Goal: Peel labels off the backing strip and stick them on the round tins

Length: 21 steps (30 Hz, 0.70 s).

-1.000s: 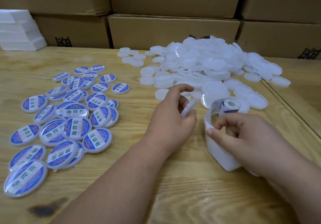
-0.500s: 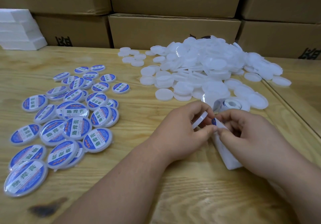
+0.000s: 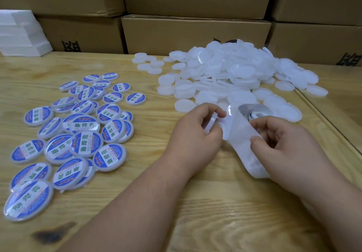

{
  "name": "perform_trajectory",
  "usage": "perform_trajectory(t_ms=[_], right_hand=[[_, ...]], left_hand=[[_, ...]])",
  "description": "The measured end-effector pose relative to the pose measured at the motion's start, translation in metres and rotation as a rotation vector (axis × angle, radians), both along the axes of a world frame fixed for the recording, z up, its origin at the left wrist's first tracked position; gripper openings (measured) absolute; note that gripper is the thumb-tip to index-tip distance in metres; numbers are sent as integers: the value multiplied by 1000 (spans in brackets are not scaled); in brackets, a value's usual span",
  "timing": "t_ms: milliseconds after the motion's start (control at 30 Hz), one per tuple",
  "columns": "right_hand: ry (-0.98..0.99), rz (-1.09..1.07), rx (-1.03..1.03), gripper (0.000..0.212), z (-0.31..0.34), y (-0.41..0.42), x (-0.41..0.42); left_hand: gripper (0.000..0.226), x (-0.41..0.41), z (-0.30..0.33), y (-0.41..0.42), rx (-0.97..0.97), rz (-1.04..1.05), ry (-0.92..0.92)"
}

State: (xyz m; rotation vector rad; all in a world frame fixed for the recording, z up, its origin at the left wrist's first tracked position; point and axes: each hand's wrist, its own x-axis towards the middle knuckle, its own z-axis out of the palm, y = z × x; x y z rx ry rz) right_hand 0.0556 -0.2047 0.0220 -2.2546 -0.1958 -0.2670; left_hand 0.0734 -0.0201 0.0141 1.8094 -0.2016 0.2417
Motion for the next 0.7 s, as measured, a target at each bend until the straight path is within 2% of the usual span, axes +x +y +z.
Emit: perform_trajectory(t_ms=[133, 233, 400, 700], right_hand=[[-28, -108, 25, 22, 0, -3, 3], [-100, -146, 41, 31, 0, -2, 3], [-311, -31, 14, 25, 5, 5, -2], [-345, 55, 73, 24, 11, 9, -7]], left_hand=[[30, 1, 4, 5, -147, 132, 48], [30, -1, 6, 5, -188, 78, 91], [30, -8, 8, -3, -188, -71, 127], [27, -7, 9, 0, -267, -101, 151]])
